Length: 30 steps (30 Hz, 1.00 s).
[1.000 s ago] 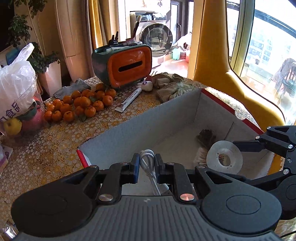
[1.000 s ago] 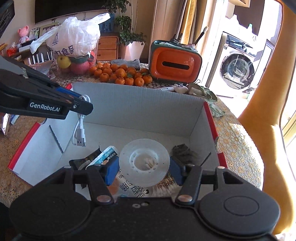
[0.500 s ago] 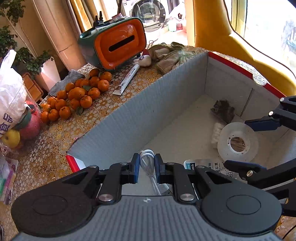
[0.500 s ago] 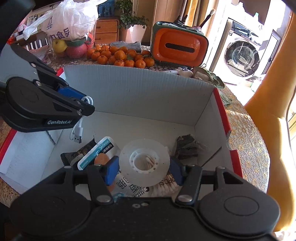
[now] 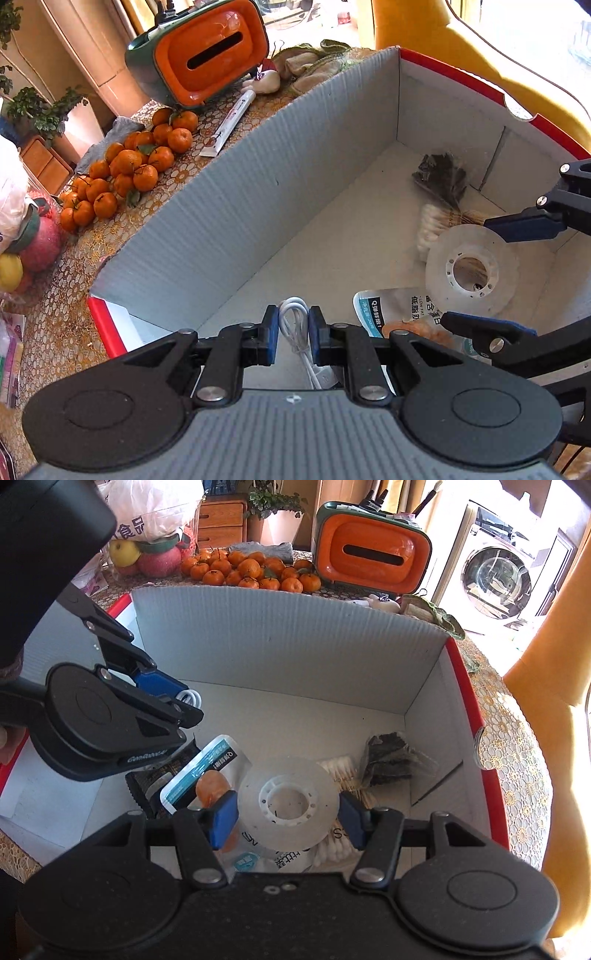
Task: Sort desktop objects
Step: 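Lower the cable with the left tool while the right tool lowers the tape roll into the box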
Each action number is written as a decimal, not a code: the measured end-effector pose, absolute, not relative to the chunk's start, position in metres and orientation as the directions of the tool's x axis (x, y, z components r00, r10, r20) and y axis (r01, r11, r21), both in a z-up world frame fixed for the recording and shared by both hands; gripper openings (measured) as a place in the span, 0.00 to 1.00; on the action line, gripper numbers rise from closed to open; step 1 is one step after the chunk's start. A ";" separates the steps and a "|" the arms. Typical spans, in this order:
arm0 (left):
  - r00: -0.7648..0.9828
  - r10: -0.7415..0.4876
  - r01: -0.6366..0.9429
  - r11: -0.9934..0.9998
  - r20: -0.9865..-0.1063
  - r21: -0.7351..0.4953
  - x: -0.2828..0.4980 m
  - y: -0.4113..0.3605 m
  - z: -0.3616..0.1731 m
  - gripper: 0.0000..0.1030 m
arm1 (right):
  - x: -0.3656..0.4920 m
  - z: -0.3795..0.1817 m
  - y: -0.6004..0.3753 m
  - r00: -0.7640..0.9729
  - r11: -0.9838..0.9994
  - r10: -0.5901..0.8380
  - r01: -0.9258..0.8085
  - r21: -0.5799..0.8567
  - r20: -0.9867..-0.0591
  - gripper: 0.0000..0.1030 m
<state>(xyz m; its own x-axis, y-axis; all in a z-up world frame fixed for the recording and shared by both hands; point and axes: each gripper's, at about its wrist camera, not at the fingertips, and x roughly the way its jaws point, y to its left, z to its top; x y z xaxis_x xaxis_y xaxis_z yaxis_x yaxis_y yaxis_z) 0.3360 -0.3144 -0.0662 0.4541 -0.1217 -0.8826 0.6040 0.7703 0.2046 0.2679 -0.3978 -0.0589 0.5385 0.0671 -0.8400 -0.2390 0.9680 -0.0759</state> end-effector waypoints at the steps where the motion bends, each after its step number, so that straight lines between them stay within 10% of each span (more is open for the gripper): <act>1: 0.449 -0.117 0.603 0.771 -0.886 0.204 0.336 -0.315 -0.068 0.16 | 0.268 -0.060 -0.398 0.537 0.968 0.067 -0.239 -0.075 -0.841 0.56; 30: 0.437 -0.137 0.556 0.818 -0.889 0.147 0.317 -0.298 -0.042 0.16 | 0.248 -0.036 -0.404 0.573 0.973 0.073 -0.220 -0.067 -0.816 0.61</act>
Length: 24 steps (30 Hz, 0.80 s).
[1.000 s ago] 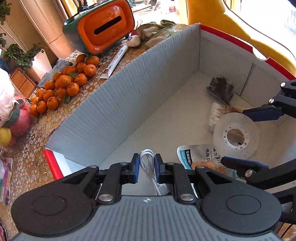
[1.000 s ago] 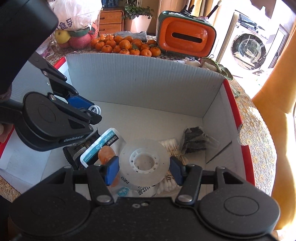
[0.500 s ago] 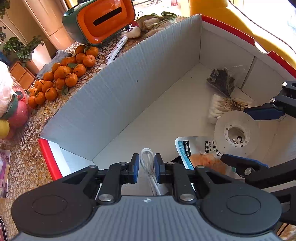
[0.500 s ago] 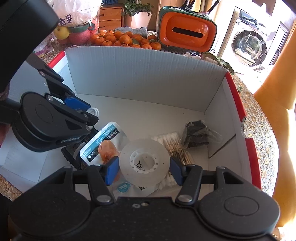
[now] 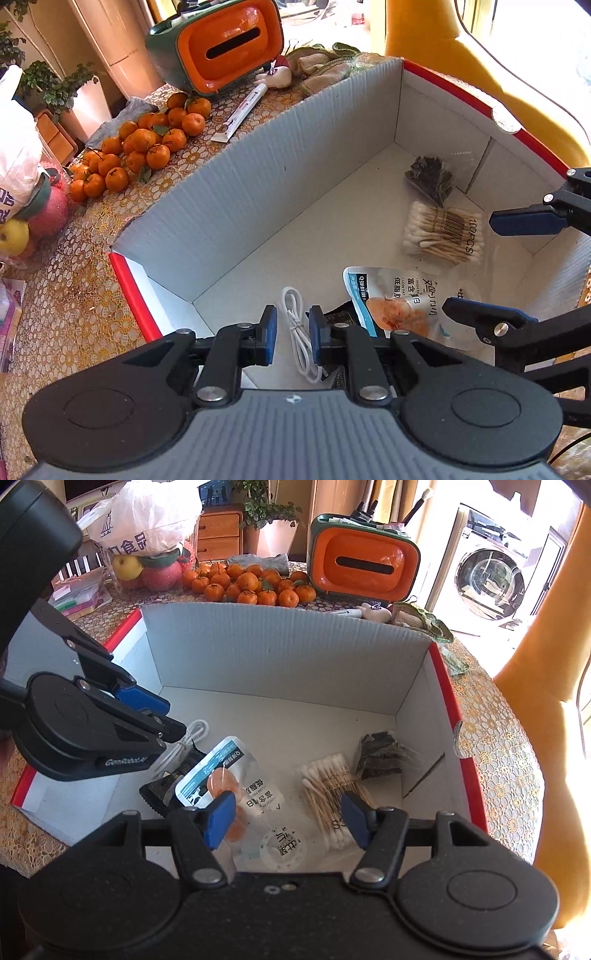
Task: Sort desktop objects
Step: 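Lower the cable with the left tool while the right tool lowers the tape roll into the box, then open the left tool to drop the cable while the right tool releases the tape roll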
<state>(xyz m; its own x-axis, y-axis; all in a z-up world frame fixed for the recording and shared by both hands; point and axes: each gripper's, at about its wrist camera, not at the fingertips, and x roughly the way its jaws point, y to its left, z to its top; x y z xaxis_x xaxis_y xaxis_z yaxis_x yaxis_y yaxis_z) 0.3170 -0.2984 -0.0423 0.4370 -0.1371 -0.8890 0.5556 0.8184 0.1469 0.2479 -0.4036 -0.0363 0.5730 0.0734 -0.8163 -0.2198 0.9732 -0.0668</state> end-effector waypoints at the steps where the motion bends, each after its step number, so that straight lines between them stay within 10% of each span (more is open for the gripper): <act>1: 0.439 -0.142 0.555 0.820 -0.887 0.143 0.315 -0.297 -0.039 0.16 | 0.245 -0.034 -0.404 0.577 0.973 0.074 -0.219 -0.067 -0.813 0.61; 24: 0.499 -0.251 0.549 0.832 -0.829 0.078 0.253 -0.267 0.025 0.16 | 0.186 0.022 -0.394 0.648 0.972 0.128 -0.232 -0.034 -0.751 0.65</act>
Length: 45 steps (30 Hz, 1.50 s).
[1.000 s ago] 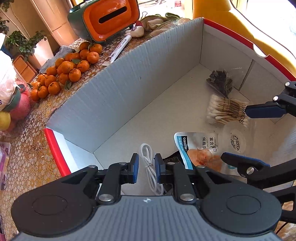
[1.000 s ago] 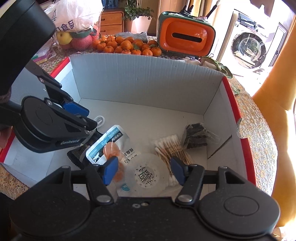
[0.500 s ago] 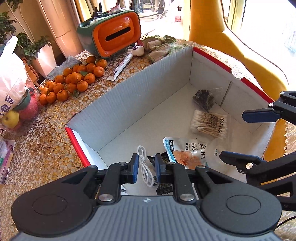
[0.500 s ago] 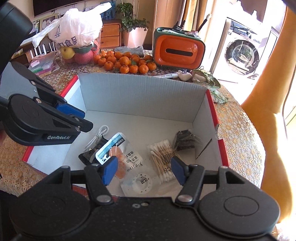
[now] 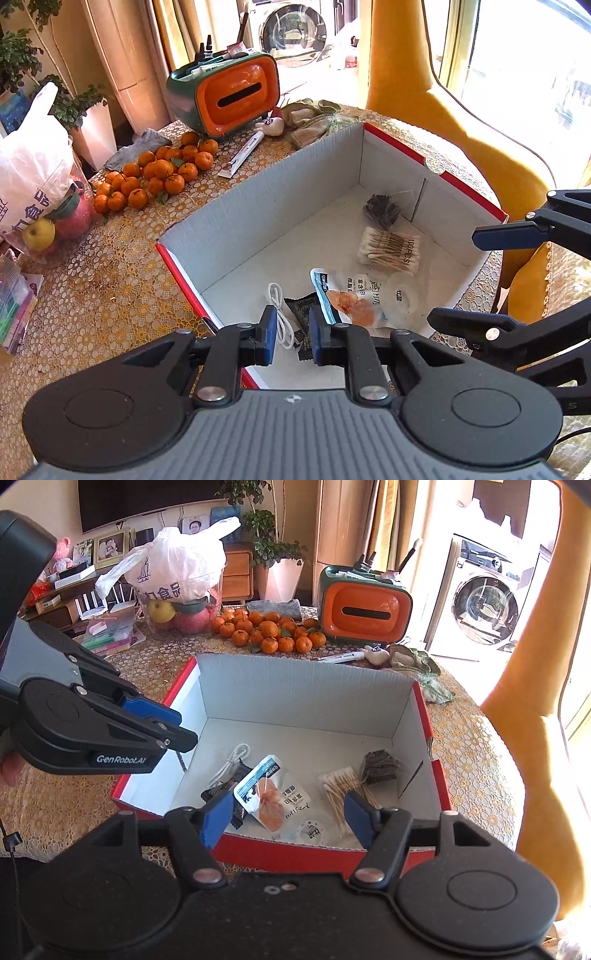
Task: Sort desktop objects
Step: 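Open the left tool to drop the cable while the right tool releases the tape roll, then withdraw both tools from the box toward the items on the table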
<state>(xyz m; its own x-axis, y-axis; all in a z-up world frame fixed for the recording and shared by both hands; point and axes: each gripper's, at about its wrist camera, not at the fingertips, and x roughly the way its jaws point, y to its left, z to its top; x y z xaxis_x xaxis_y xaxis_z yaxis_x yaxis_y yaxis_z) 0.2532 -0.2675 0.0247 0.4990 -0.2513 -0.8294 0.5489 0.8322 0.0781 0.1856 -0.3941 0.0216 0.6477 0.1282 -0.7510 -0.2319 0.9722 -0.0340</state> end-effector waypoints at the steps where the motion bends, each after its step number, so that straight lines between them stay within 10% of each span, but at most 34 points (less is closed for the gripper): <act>1: 0.499 -0.257 0.548 0.833 -0.827 0.072 0.251 -0.266 0.026 0.16 | 0.183 0.022 -0.393 0.648 0.972 0.131 -0.234 -0.033 -0.750 0.65; 8: 0.503 -0.290 0.541 0.840 -0.814 0.035 0.233 -0.253 0.033 0.18 | 0.165 0.027 -0.387 0.667 0.968 0.134 -0.245 -0.045 -0.733 0.67; 12: 0.514 -0.315 0.539 0.842 -0.798 0.015 0.220 -0.242 0.039 0.61 | 0.154 0.030 -0.383 0.675 0.965 0.157 -0.261 -0.034 -0.721 0.68; 20: 0.543 -0.344 0.525 0.851 -0.766 -0.010 0.198 -0.215 0.048 0.79 | 0.134 0.031 -0.368 0.688 0.960 0.173 -0.279 -0.037 -0.705 0.68; 41: 0.575 -0.421 0.531 0.844 -0.702 -0.071 0.143 -0.167 0.066 0.84 | 0.094 0.037 -0.328 0.710 0.950 0.210 -0.311 -0.032 -0.672 0.69; 45: 0.591 -0.418 0.513 0.855 -0.689 -0.078 0.137 -0.156 0.068 0.99 | 0.092 0.036 -0.320 0.708 0.948 0.214 -0.318 -0.033 -0.673 0.69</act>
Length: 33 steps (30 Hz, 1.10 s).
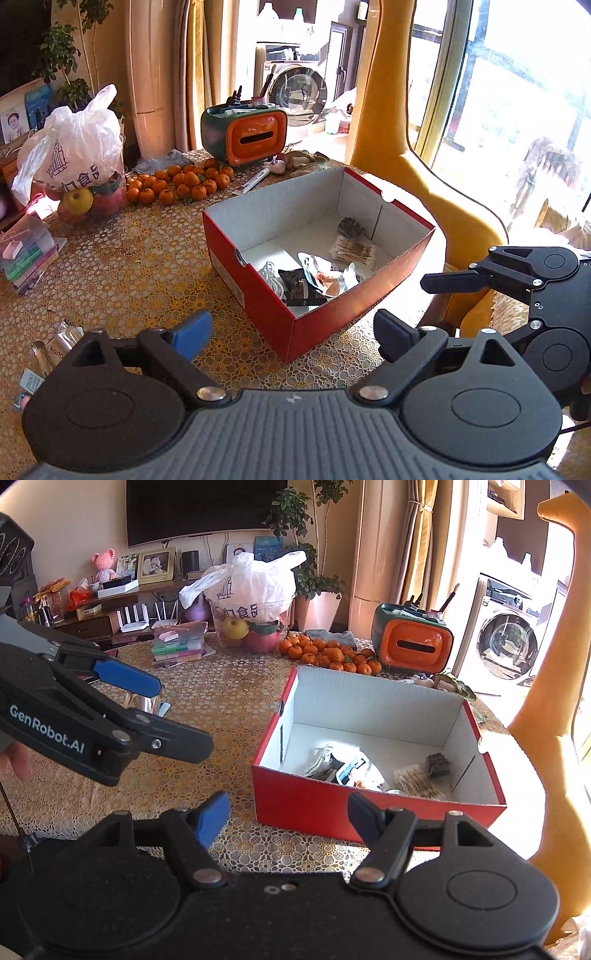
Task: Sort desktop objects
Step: 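Withdraw both tools from the box toward the items on the table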
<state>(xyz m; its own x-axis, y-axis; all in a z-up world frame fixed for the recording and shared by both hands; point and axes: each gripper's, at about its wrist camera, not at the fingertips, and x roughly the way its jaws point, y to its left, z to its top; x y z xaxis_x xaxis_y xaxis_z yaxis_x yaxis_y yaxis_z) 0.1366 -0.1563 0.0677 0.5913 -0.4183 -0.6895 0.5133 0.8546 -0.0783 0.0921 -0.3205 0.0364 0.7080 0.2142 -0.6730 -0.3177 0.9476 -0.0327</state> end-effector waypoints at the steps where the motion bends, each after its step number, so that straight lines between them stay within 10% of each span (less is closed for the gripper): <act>1: 0.597 -0.417 0.510 0.857 -0.685 -0.078 0.135 -0.154 0.068 1.00 | 0.092 0.036 -0.319 0.708 0.947 0.215 -0.319 -0.033 -0.673 0.69; 33: 0.736 -0.229 0.206 0.972 -0.638 -0.110 0.112 0.013 0.042 1.00 | 0.125 0.021 -0.210 0.634 0.885 0.342 -0.465 0.011 -0.693 0.69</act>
<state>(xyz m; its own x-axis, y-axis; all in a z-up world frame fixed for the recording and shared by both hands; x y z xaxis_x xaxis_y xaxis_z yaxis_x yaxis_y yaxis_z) 0.1118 0.0133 0.0422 0.7355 -0.2285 -0.6378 0.2063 0.9722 -0.1104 0.1249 -0.2102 0.0211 0.6344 0.3422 -0.6931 -0.4655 0.8850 0.0109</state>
